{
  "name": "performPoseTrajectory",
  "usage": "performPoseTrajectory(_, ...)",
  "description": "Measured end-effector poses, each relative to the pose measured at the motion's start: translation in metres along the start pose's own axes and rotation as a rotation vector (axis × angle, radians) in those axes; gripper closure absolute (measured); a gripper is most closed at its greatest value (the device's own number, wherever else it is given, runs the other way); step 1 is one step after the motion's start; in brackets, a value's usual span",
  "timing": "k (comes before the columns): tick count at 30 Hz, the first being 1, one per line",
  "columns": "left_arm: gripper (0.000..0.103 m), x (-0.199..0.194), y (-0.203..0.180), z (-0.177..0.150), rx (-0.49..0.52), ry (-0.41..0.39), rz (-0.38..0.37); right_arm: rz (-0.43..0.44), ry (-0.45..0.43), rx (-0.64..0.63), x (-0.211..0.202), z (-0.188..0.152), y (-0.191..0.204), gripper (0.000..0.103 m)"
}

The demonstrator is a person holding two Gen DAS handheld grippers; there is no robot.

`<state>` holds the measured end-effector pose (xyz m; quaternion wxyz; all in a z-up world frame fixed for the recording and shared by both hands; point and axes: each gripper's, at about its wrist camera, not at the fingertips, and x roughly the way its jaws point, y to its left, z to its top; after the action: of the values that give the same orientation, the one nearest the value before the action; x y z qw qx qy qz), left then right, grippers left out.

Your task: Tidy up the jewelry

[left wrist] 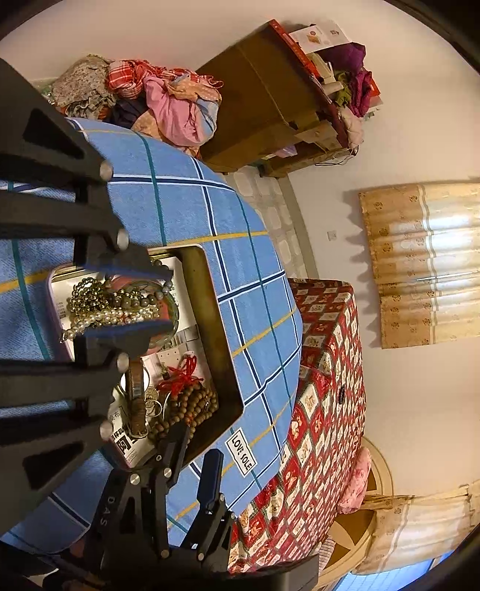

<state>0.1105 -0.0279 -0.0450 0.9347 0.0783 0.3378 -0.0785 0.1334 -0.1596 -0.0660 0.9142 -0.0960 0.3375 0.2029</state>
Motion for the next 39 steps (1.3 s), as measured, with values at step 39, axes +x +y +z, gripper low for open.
performPoseTrajectory(39,0.052,-0.045,0.016,-0.018,-0.091,-0.052,0.033,-0.055,-0.081,0.016,-0.046,-0.005,0.005,0.035)
